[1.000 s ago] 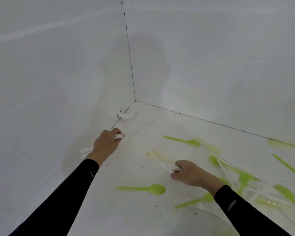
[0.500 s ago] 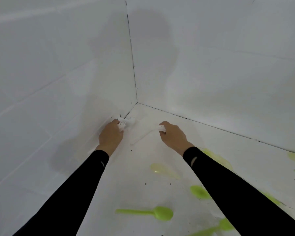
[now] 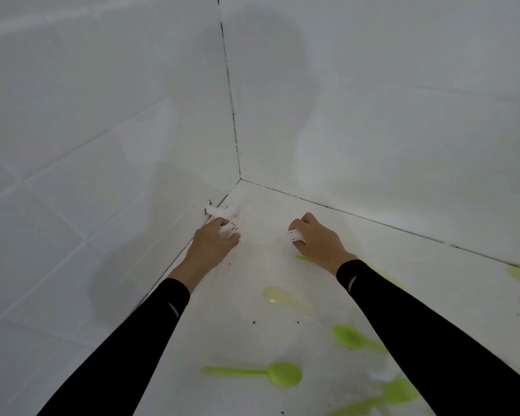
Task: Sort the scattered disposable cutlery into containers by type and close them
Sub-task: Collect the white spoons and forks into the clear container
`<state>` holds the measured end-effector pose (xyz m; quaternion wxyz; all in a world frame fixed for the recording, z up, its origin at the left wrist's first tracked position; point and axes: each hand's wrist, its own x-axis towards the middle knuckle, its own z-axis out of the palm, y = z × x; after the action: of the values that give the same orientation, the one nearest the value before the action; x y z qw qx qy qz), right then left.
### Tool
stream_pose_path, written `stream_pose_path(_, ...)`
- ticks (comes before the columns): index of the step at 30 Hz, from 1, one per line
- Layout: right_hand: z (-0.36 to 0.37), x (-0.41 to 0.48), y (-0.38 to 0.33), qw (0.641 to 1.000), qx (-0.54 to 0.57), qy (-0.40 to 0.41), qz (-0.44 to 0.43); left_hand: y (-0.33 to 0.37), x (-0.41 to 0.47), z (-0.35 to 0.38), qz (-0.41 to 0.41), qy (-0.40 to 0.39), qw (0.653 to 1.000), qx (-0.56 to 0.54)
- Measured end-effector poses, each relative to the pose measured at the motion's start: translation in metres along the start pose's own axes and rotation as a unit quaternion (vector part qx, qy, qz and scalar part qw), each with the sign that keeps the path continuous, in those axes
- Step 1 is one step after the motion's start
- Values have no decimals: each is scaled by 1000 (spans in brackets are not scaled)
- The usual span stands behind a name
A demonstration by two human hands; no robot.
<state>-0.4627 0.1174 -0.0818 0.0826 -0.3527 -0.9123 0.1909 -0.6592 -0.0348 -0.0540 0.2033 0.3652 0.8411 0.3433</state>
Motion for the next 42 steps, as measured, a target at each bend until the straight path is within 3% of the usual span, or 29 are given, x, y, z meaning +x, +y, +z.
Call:
stream_pose_path(3,-21,-28,-5,989,140,50,18,28,-24,-11,-13,-23,987,-160)
stream_pose_path(7,-57,-76,-23,937,336,93,20,70,-62,-18,-59,-112,957,-262)
stream_pose_path(11,-79,-119,-24,920,379,103,-9,101,-91,-15,-104,-201,891,-393)
stream_pose_path(13,-85,-138,-21,921,381,74,-20,111,-106,-11,-104,-248,882,-387)
stream_pose_path(18,-91,-186,-22,943,326,51,-46,133,-142,13,-79,-314,902,-285)
stream_pose_path(23,-114,-242,19,929,361,62,54,162,-170,37,-80,-247,882,-393)
stream_pose_path(27,-135,-290,49,918,380,53,102,172,-193,71,-57,-179,914,-359)
stream_pose_path(29,-144,-314,63,922,366,50,115,177,-203,86,-70,-131,894,-423)
stream_pose_path(31,-153,-344,82,919,368,56,133,184,-213,100,-89,-103,847,-514)
stream_pose_path(33,-160,-367,96,896,419,55,138,191,-225,114,-85,-133,827,-540)
stream_pose_path(37,-167,-399,109,843,523,56,112,212,-278,163,-53,-244,854,-457)
stream_pose_path(40,-163,-409,108,831,546,38,101,225,-317,194,-8,-350,828,-438)
stream_pose_path(42,-160,-414,107,824,558,21,94,228,-334,204,10,-381,806,-453)
